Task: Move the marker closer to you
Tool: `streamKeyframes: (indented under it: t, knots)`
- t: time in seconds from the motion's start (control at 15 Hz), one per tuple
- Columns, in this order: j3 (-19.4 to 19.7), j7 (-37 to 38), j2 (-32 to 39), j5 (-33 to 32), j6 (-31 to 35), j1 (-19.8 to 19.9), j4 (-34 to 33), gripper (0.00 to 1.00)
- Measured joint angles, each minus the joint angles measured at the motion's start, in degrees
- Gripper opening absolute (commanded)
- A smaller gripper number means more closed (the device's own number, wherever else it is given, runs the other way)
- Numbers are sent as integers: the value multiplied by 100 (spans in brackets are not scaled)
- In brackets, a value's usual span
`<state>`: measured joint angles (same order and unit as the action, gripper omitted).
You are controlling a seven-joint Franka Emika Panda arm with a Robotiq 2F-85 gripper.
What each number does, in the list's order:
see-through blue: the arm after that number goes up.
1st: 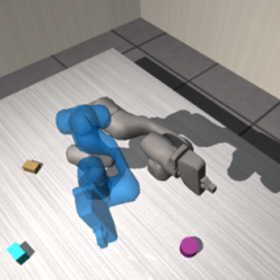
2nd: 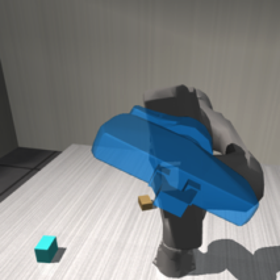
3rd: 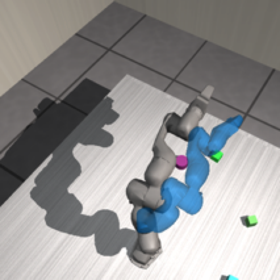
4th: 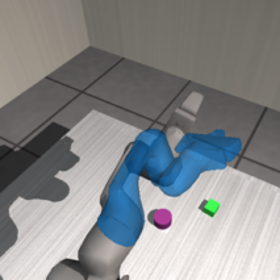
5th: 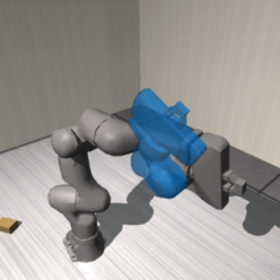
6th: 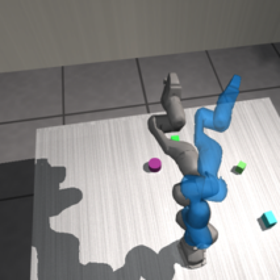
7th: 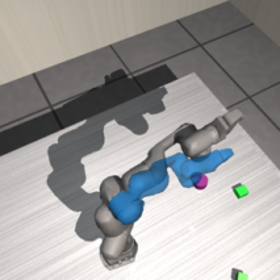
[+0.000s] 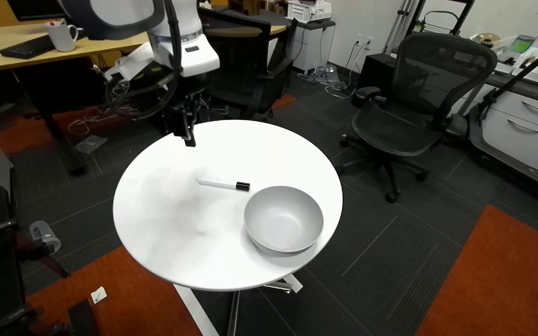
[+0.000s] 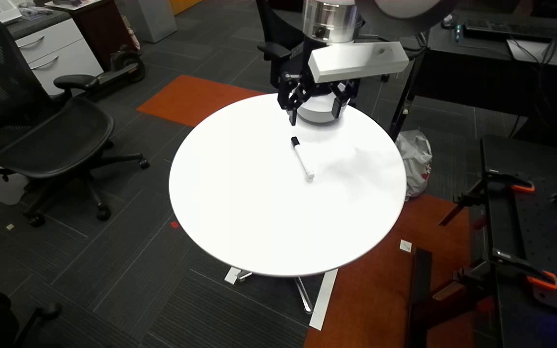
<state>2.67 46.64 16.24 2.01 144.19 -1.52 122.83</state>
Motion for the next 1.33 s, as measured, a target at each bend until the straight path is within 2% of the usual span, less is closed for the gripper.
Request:
streamKeyframes:
  t: [0.73, 1.33]
  knots:
    - [208, 83, 1510, 11, 0, -160, -934, 100]
    - [250, 82, 2149, 176, 0, -152, -1429, 100]
